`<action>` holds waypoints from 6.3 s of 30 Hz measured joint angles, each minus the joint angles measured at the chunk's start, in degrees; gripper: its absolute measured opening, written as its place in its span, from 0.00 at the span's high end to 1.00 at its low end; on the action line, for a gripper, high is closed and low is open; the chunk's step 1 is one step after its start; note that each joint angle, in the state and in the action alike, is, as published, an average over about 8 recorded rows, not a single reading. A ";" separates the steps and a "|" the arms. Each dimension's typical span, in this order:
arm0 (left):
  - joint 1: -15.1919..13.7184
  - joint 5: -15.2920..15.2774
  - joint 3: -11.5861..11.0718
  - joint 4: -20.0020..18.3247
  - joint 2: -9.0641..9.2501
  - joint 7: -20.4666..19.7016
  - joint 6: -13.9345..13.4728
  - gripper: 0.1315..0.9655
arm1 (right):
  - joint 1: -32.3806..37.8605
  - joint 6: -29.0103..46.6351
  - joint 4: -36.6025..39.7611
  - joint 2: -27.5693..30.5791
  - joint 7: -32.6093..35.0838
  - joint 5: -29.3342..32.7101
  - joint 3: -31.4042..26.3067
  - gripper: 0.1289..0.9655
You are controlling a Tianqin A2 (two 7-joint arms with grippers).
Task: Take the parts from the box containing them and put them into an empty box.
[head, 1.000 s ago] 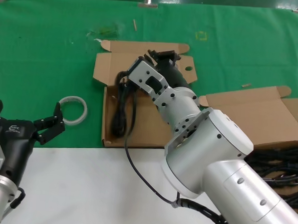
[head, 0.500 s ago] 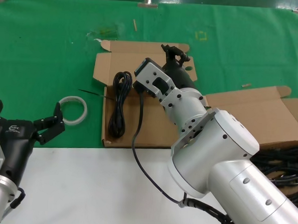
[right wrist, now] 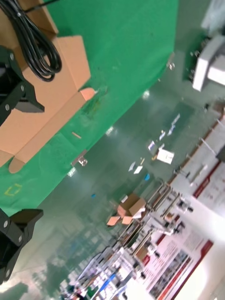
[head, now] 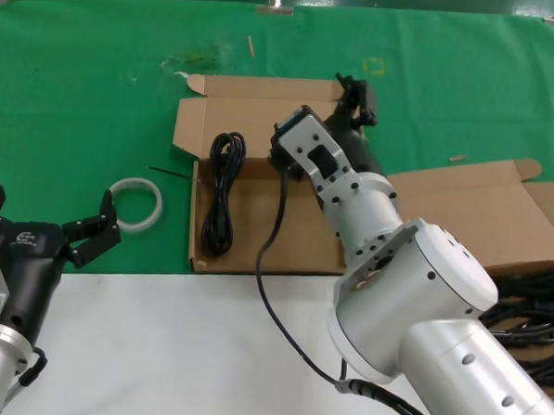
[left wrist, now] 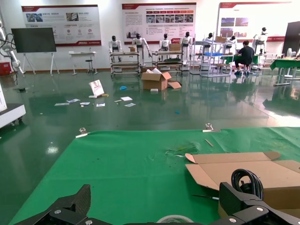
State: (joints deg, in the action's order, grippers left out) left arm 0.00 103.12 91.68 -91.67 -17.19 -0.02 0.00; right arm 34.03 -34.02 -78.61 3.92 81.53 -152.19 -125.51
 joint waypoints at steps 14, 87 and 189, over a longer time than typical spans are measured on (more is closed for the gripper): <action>0.00 0.00 0.00 0.00 0.00 0.00 0.00 0.00 | -6.98 6.99 -2.68 0.00 -16.76 10.09 6.95 0.16; 0.00 0.01 0.00 0.00 0.00 0.01 0.00 0.00 | -32.76 32.75 -12.57 0.00 -78.49 47.23 32.57 0.00; 0.00 0.02 0.00 0.00 0.00 0.02 0.00 0.00 | -32.76 32.75 -12.57 0.00 -78.48 47.23 32.57 0.00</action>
State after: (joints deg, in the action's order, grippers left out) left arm 0.00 103.13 91.67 -91.67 -17.19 0.00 0.00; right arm 1.27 -1.27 -91.19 3.92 3.05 -104.97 -92.94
